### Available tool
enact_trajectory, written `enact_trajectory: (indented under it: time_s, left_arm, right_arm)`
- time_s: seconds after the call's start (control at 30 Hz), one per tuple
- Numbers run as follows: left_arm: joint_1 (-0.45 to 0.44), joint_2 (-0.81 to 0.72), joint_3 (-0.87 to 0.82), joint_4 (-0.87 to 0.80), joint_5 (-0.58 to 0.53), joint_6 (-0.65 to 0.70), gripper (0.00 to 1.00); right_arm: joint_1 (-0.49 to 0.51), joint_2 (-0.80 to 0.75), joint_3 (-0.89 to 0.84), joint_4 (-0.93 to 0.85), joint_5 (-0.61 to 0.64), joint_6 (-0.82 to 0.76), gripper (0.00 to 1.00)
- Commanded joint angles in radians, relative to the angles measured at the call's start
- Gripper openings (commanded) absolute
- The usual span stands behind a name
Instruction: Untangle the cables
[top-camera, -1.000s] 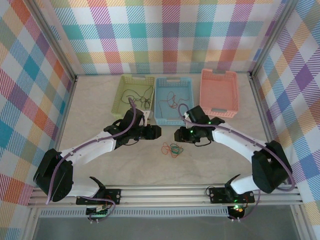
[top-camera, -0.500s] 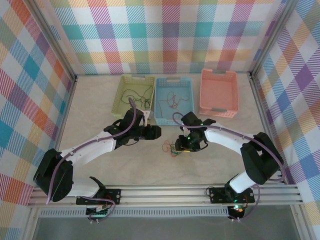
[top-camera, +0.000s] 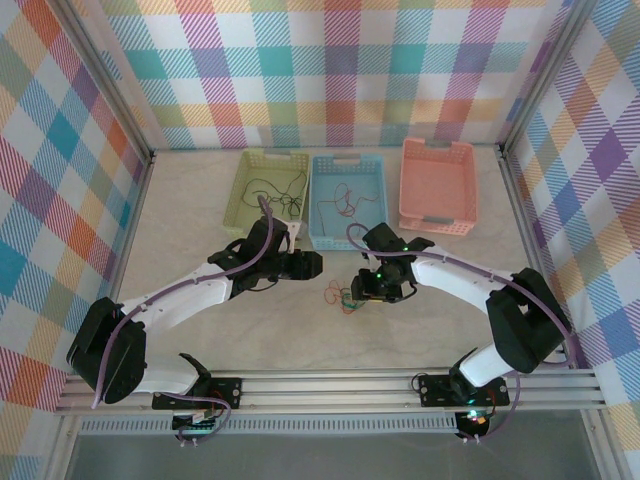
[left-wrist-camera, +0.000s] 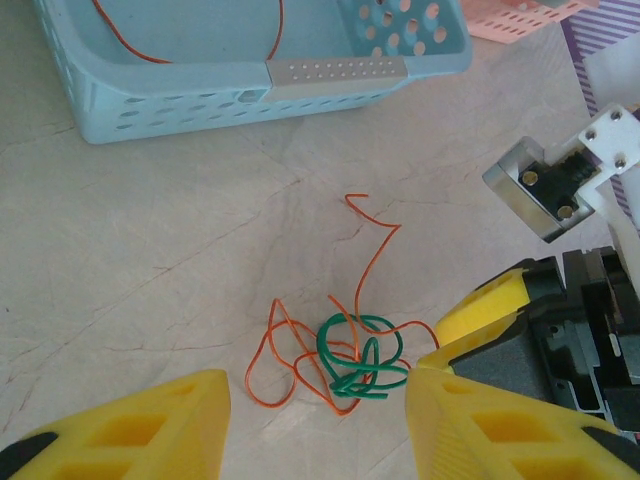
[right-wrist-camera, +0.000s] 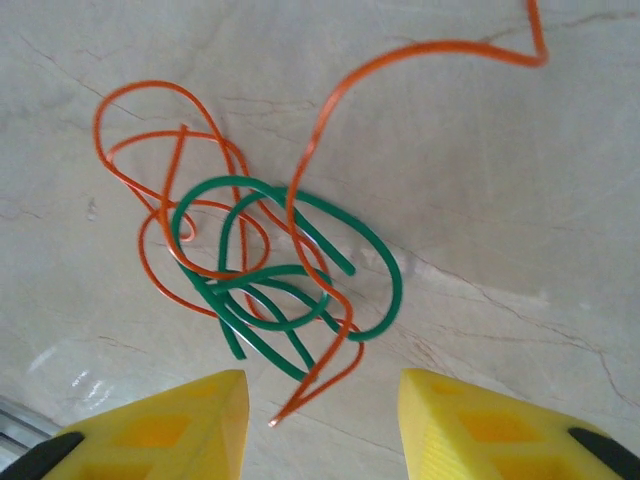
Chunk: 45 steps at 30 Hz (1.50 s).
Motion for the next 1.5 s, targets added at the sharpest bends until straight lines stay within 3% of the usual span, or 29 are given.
enact_trajectory:
  time_s: [0.0,0.2,0.5,0.73,0.93,1.1,1.47]
  left_arm:
    - [-0.017,-0.025,0.008,-0.011,-0.014,0.018,0.5]
    - [-0.017,-0.028,0.009,-0.014,-0.016,0.021,0.5]
    - [-0.019,-0.032,0.009,-0.019,-0.022,0.023,0.5]
    - [-0.018,-0.03,0.007,-0.013,-0.018,0.023,0.5]
    - [-0.024,-0.047,-0.003,0.02,0.013,0.028,0.5]
    - [-0.031,-0.101,-0.027,0.07,0.063,0.035,0.51]
    - [-0.058,-0.206,-0.088,0.186,0.164,0.07,0.53]
  right_arm:
    - [0.008,0.018,0.031,0.02,-0.023,0.016,0.42]
    - [0.01,0.033,0.029,0.015,0.009,0.015,0.27]
    - [0.01,0.038,0.013,0.035,0.004,0.01,0.18]
    - [0.01,-0.027,0.025,0.034,0.022,-0.014,0.01]
    - [0.009,-0.206,0.014,0.195,-0.077,-0.105,0.0]
    - [0.008,-0.31,0.002,0.329,-0.061,-0.217,0.0]
    - [-0.002,-0.31,-0.13,0.68,-0.096,-0.235,0.0]
